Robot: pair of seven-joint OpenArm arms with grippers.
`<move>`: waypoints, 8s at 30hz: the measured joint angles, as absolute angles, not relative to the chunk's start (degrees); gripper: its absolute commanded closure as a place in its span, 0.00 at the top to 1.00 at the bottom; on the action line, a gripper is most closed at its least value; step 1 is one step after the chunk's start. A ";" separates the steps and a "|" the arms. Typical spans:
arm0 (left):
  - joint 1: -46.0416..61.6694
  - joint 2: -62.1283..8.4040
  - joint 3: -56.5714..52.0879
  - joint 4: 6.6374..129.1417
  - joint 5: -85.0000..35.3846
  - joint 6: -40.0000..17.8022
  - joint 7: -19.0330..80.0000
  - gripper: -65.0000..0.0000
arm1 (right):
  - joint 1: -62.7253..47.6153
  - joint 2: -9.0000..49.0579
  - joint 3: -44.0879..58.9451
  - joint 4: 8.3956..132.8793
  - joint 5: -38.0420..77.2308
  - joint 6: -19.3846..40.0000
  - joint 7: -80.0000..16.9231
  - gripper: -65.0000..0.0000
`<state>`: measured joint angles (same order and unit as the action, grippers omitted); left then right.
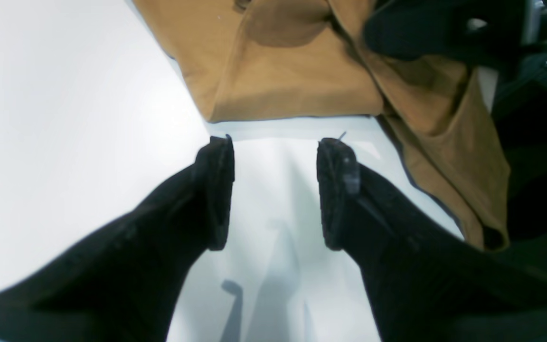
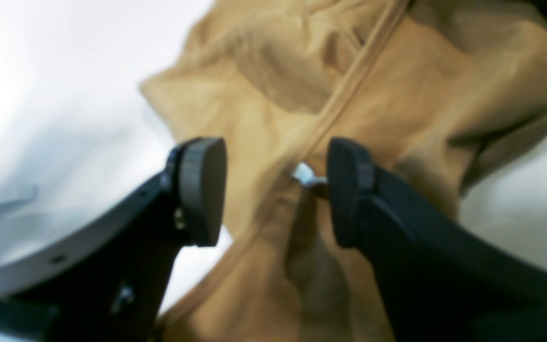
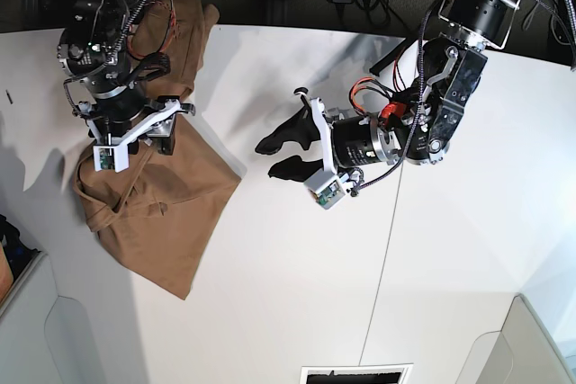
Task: Layout the t-shirt on the table in an organized manner, then fold the t-shirt properly
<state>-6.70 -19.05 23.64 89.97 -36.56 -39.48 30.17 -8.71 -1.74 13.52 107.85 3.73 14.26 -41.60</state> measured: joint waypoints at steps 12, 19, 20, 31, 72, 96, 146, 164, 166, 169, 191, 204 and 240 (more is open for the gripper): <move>-6.33 -19.05 23.62 89.97 -37.12 -39.48 31.09 0.47 | -8.58 -1.58 5.23 99.53 -14.66 -2.90 -38.37 0.51; -6.35 -19.05 23.64 89.97 -37.65 -39.48 31.07 0.47 | -8.58 -0.95 5.28 99.53 -15.99 -4.38 -38.35 0.18; -6.37 -19.05 23.64 89.97 -37.65 -39.48 31.07 0.47 | -8.58 -0.95 5.28 99.53 -16.62 -4.82 -38.33 0.09; -6.35 -19.05 23.62 89.97 -37.65 -39.48 31.07 0.47 | -8.67 -0.95 4.91 101.23 -22.35 -8.62 -39.05 0.00; -17.06 -11.22 28.23 80.66 -24.97 -33.80 24.75 0.46 | -17.63 2.55 -5.10 118.91 -27.66 -11.68 -45.04 0.00; -22.85 -1.13 38.57 53.98 -5.15 -24.86 9.13 0.00 | -19.07 2.50 -5.10 118.91 -25.32 -10.92 -43.51 0.00; -21.61 -9.82 38.65 70.32 -13.96 -24.51 24.08 0.54 | -17.15 6.66 8.01 119.52 -8.75 -0.67 -41.21 0.00; -22.28 -4.08 38.52 62.28 -13.91 -22.81 20.18 0.00 | -17.12 6.31 8.01 119.52 -6.39 1.37 -40.99 0.31; -22.59 -4.60 38.50 62.28 -13.91 -22.94 20.56 0.00 | -17.10 6.33 8.01 119.52 -6.42 1.37 -40.88 0.31; -22.68 -5.74 38.50 62.35 -14.20 -23.00 20.45 0.00 | -16.97 6.35 8.01 119.52 -6.42 1.37 -40.71 0.31; -22.87 -13.06 38.39 62.76 -15.05 -23.62 18.92 0.00 | -16.97 6.35 12.21 119.50 -8.16 1.52 -39.40 0.00; -22.90 -18.52 38.41 63.00 -15.18 -23.68 18.04 0.00 | -16.99 10.92 16.14 115.81 -5.74 1.58 -38.96 0.00; -22.55 -29.17 38.13 63.18 -25.63 -33.30 19.90 0.00 | -4.12 6.48 12.78 98.89 12.62 16.73 -35.20 0.50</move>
